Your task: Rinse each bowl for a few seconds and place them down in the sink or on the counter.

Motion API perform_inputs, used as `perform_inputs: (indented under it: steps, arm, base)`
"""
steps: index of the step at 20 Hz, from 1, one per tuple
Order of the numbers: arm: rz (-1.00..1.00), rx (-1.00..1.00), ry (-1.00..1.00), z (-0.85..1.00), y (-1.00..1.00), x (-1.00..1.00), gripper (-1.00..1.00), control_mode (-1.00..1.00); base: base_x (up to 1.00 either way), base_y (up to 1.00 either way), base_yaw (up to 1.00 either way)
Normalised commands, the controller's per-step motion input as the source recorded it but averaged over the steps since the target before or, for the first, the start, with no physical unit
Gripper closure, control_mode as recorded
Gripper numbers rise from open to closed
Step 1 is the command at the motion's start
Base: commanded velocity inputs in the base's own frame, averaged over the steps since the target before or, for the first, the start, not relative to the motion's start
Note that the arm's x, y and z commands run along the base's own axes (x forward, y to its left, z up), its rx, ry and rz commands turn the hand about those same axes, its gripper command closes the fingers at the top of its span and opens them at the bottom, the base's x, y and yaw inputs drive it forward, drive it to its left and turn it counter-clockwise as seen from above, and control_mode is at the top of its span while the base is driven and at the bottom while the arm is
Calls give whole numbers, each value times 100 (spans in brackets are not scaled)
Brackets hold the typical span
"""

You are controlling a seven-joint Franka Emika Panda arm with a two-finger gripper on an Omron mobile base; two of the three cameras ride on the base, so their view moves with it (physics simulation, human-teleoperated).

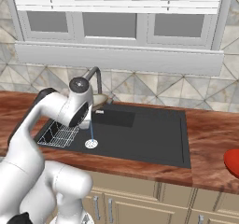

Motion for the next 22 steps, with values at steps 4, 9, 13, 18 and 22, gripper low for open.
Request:
perform_inputs:
  steps: [4,9,13,18,22]
  arm:
    - [0,0,1,-23,19,26,100,-100]
    - [0,4,1,-28,15,33,100,-100]
    - [0,3,0,-25,21,39,100,-100]
    - [0,5,0,-21,10,42,100,-100]
    - [0,4,0,-15,6,45,100,-100]
  base:
    - [0,0,0]
    - [0,0,0]
    - [0,0,0]
    - [0,0,0]
    - [0,0,0]
